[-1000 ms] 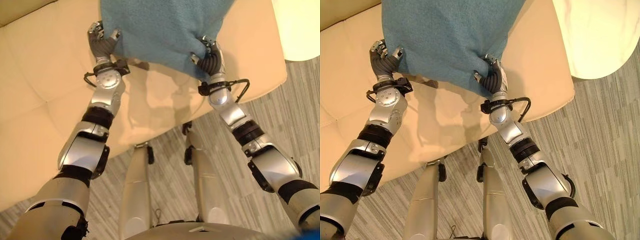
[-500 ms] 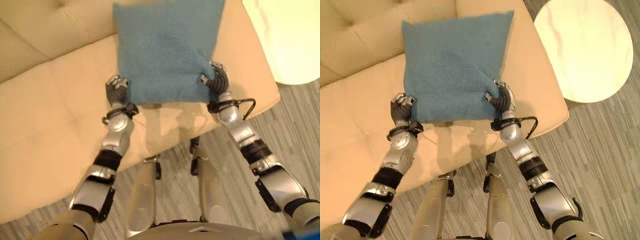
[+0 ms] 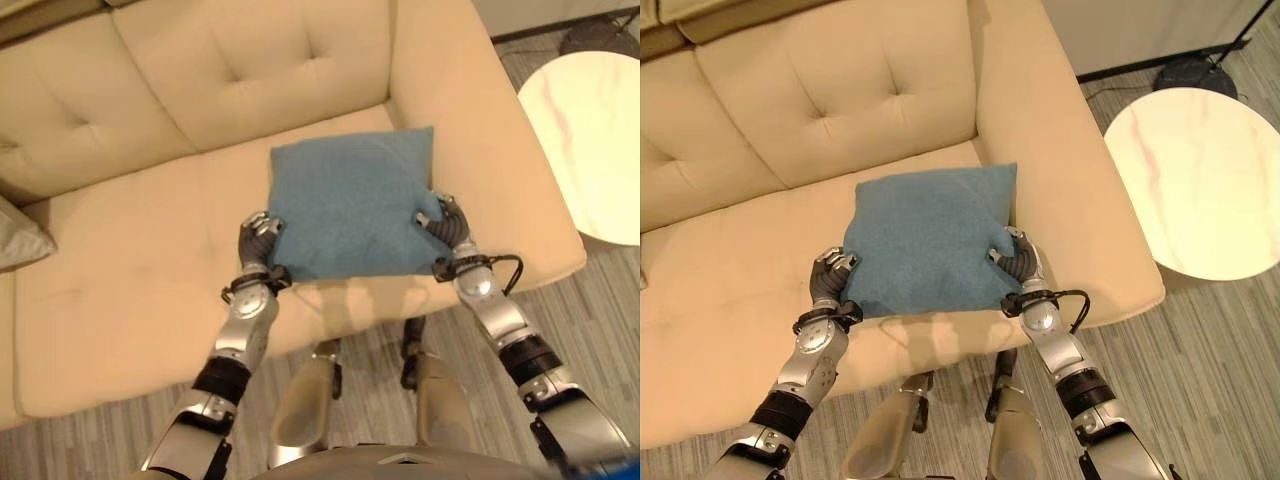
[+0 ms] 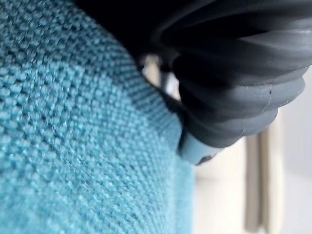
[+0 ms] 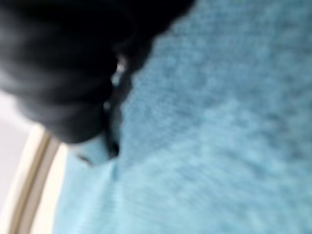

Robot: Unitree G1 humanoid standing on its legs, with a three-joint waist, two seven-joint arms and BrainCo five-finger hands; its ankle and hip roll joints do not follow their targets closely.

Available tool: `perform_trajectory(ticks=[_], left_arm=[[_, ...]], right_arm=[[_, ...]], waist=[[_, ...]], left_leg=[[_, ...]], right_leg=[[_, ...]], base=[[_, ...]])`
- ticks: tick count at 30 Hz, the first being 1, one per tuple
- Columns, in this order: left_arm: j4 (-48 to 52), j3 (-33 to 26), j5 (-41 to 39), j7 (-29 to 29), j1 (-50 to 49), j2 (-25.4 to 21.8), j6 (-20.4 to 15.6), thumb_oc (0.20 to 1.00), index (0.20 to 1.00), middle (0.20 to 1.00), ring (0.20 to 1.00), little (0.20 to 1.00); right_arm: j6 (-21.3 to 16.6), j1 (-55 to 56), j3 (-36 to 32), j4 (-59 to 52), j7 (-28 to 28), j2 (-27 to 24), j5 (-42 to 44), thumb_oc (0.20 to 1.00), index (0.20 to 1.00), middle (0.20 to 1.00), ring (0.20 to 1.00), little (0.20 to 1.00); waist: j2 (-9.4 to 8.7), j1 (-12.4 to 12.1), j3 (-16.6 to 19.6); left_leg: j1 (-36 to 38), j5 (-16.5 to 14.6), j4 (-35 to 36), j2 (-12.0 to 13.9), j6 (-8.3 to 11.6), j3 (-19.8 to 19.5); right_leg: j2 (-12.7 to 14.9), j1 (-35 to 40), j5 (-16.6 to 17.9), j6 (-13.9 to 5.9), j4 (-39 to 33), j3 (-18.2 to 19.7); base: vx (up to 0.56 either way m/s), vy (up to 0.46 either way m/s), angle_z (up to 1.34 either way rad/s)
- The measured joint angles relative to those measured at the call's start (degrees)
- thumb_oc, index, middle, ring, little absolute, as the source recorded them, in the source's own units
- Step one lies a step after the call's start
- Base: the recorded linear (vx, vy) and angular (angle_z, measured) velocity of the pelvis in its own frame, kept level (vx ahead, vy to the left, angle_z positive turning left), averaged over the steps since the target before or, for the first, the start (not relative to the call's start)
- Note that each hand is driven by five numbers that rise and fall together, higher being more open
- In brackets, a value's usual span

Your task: Pick up all the scattered cushions and arrange them neatly on the sofa.

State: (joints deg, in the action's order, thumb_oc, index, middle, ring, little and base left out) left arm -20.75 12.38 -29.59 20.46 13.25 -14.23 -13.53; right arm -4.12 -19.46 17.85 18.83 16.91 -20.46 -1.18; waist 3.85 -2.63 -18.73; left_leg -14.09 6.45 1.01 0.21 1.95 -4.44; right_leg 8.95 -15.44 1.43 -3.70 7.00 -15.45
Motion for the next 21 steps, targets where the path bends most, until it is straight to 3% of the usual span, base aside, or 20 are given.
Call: perform_trajectory(ticks=[8, 15, 16, 17, 21], left_arm=[[0.10, -0.13, -0.03, -0.35, -2.31, -0.08, 0.46, 0.200, 0.200, 0.200, 0.200, 0.200], [1.67, -0.44, -0.01, -0.61, -3.94, -2.09, 0.82, 0.200, 0.200, 0.200, 0.200, 0.200], [1.82, -0.40, 0.03, -0.58, -3.93, -1.87, 0.81, 0.200, 0.200, 0.200, 0.200, 0.200], [1.96, -0.69, 0.03, -0.54, -3.92, -2.66, 0.81, 0.200, 0.200, 0.200, 0.200, 0.200], [2.11, -1.60, 0.03, -0.45, -3.93, -3.79, 0.82, 0.200, 0.200, 0.200, 0.200, 0.200]], right_arm=[[0.23, 0.48, -0.21, 0.06, -1.31, 0.28, 1.12, 0.200, 0.200, 0.200, 0.200, 0.200], [0.37, 1.59, 0.67, 0.06, -2.11, 2.25, 1.61, 0.200, 0.200, 0.200, 0.200, 0.200], [0.37, 1.65, 0.74, 0.08, -2.12, 2.32, 1.70, 0.200, 0.200, 0.200, 0.200, 0.200], [0.35, 1.70, 0.91, 0.04, -2.14, 2.71, 1.92, 0.200, 0.200, 0.200, 0.200, 0.200], [0.34, 0.85, 2.13, 0.24, -2.20, 3.64, 3.43, 0.200, 0.200, 0.200, 0.200, 0.200]], waist=[[-0.38, -1.42, 2.14], [-4.83, -1.49, 5.04], [-5.04, -1.02, 5.23], [-5.09, -0.53, 5.32], [-7.42, -1.47, 7.26]], left_leg=[[5.53, -1.75, -0.24, -1.45, -1.21, -0.69], [9.57, -5.28, -3.60, -4.95, -3.65, -2.08], [10.60, -5.28, -3.15, -4.50, -4.12, -4.05], [10.61, -5.15, -3.22, -3.64, -3.79, -5.31], [8.65, -6.82, -4.74, -3.28, -3.69, -8.05]], right_leg=[[1.34, 5.96, -1.99, -1.02, 0.39, -0.86], [5.07, 6.38, -6.81, -2.88, 11.84, 2.87], [3.58, 4.53, -9.38, -3.40, 16.02, 6.13], [0.05, 4.28, -10.78, -3.59, 15.29, 10.23], [-4.65, 0.15, -9.95, -2.85, 12.00, 12.63]], base=[[0.13, 0.132, 0.07], [0.13, 0.094, 0.11], [0.14, 0.005, 0.47], [0.20, -0.024, 0.54], [0.22, -0.050, 0.34]])
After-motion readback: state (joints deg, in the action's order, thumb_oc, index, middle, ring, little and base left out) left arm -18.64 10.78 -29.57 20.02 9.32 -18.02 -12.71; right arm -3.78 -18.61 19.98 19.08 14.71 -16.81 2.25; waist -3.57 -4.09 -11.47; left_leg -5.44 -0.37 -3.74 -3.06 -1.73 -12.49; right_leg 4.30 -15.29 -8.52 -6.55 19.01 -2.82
